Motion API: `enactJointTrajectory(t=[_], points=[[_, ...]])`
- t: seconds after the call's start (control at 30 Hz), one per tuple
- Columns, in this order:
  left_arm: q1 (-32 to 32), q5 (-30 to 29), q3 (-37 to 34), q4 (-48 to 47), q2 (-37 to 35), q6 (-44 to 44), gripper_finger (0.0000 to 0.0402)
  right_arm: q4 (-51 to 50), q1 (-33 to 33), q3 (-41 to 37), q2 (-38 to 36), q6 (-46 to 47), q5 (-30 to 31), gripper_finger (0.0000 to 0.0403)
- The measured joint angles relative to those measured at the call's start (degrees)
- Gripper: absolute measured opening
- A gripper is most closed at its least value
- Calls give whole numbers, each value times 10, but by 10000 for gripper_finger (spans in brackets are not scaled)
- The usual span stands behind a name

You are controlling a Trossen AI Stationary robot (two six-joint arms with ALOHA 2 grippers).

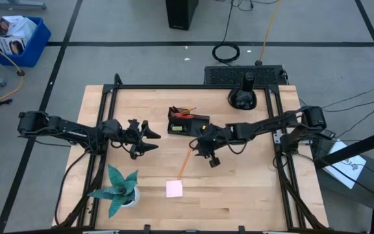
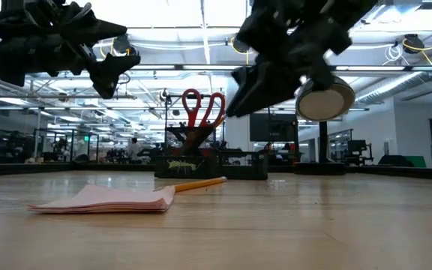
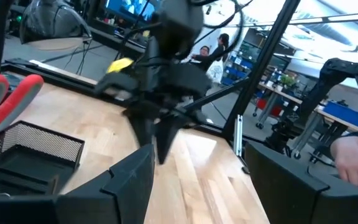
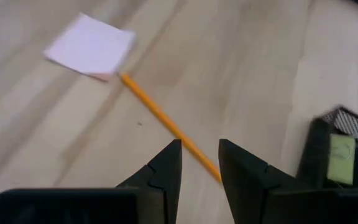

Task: Pick and place office supplies into organizer
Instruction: Put the orange pencil into the black desk organizer

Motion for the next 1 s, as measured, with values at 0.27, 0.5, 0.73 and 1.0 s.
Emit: enactJointTrajectory(t=[0.27,0.5,0.73,1.0], points=[[1,8,0,-2,0,4,255,-15,-3,17,61,-86,48,90],[1,16,0,-2,0,5,255,-92,1,120,124,-115,28,87],[1,16,0,-1,0,6,255,-201,23,163,166,-208,76,86],[1,20,0,-2,0,6,255,-162,30,170,176,-257,108,86]])
